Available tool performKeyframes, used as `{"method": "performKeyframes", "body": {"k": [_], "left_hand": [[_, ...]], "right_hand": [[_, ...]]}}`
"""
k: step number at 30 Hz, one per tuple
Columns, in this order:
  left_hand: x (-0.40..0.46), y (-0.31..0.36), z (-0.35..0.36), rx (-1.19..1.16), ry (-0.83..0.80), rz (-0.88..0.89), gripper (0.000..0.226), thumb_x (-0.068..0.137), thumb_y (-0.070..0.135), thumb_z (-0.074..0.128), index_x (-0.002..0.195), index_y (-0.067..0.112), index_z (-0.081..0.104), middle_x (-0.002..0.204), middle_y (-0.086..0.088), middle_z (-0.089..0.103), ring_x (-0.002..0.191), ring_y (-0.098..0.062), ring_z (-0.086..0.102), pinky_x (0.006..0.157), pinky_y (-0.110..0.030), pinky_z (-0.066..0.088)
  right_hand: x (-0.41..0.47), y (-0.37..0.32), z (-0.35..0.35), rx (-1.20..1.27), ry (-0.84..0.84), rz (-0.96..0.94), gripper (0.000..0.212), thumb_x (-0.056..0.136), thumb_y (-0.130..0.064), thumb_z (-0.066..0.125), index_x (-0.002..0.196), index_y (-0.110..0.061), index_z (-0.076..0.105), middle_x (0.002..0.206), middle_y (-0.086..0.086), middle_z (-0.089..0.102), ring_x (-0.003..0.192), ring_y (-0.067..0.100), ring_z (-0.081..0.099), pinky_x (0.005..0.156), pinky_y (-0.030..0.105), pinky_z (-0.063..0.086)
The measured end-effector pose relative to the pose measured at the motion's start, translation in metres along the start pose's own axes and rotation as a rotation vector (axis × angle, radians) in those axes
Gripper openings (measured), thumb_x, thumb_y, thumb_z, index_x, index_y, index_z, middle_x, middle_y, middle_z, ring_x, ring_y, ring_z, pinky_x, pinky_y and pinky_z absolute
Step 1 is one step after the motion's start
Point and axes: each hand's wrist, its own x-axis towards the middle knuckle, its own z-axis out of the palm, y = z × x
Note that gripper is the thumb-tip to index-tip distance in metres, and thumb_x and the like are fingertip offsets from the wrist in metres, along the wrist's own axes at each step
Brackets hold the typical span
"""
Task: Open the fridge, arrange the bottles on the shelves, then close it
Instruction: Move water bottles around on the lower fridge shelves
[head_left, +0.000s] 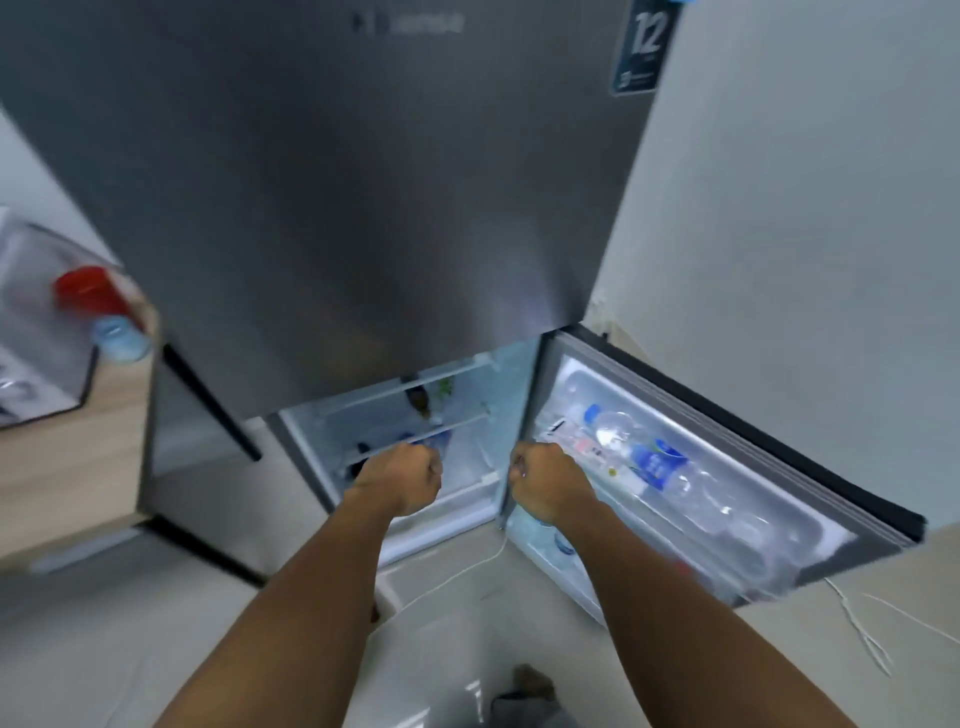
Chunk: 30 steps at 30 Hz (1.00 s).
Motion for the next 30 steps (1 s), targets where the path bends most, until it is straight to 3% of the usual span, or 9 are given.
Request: {"method": "performKeyframes", "body": {"k": [3,7,10,16,20,26,30], "left_hand": [[-0.008,-0.024,0.018,-0.059,0.016,-0.127,0.030,0.092,0.036,0.046,0.110,0.021,0.065,0.120,-0.011,0.065,0.104,-0.034,0.062,0.086,-0.037,0.049],[-0.003,-0.043,0.056,-0.119,0.062,-0.248,0.031,0.091,0.031,0.047,0.114,0.017,0.064,0.117,-0.013,0.066,0.104,-0.035,0.062,0.086,-0.039,0.050],[0.017,-0.061,0.101,-0.138,0.128,-0.270,0.031,0.090,0.030,0.047,0.114,0.022,0.064,0.112,-0.009,0.068,0.101,-0.034,0.063,0.082,-0.038,0.050],[0.055,-0.114,0.236,-0.125,0.259,-0.292,0.028,0.087,0.030,0.045,0.109,0.026,0.062,0.107,0.000,0.069,0.096,-0.029,0.065,0.085,-0.045,0.053],[0.054,-0.129,0.322,-0.132,0.332,-0.300,0.027,0.088,0.029,0.047,0.111,0.030,0.062,0.111,0.002,0.068,0.099,-0.027,0.063,0.087,-0.041,0.051],[0.002,-0.112,0.372,-0.162,0.436,-0.290,0.028,0.088,0.032,0.048,0.113,0.028,0.062,0.114,0.002,0.066,0.104,-0.026,0.062,0.088,-0.040,0.051],[-0.033,-0.096,0.377,-0.134,0.390,-0.294,0.029,0.087,0.034,0.048,0.111,0.028,0.062,0.116,0.000,0.065,0.104,-0.025,0.061,0.081,-0.035,0.049]], "right_hand": [[0.012,-0.013,0.025,-0.008,-0.105,-0.036,0.031,0.085,-0.030,0.044,0.106,-0.018,0.063,0.102,0.011,0.068,0.100,0.033,0.064,0.083,0.032,0.049],[0.035,-0.020,0.080,-0.033,-0.161,-0.113,0.032,0.091,-0.029,0.049,0.115,-0.014,0.063,0.118,0.012,0.065,0.109,0.034,0.062,0.091,0.034,0.049],[0.056,-0.012,0.142,-0.038,-0.202,-0.173,0.028,0.091,-0.027,0.050,0.112,-0.015,0.063,0.116,0.011,0.064,0.104,0.033,0.063,0.082,0.032,0.047],[0.102,0.049,0.275,-0.086,-0.126,-0.283,0.025,0.093,-0.026,0.050,0.110,-0.014,0.064,0.111,0.010,0.065,0.095,0.031,0.061,0.077,0.029,0.043],[0.102,0.100,0.339,-0.114,-0.077,-0.285,0.031,0.093,-0.029,0.047,0.114,-0.014,0.064,0.117,0.011,0.065,0.104,0.033,0.062,0.087,0.036,0.050],[0.037,0.147,0.357,-0.074,0.017,-0.320,0.028,0.093,-0.027,0.048,0.112,-0.015,0.065,0.116,0.011,0.066,0.104,0.033,0.062,0.083,0.033,0.048],[0.001,0.153,0.342,-0.126,-0.021,-0.345,0.030,0.094,-0.028,0.050,0.116,-0.014,0.063,0.120,0.011,0.063,0.105,0.033,0.062,0.078,0.030,0.045]]}}
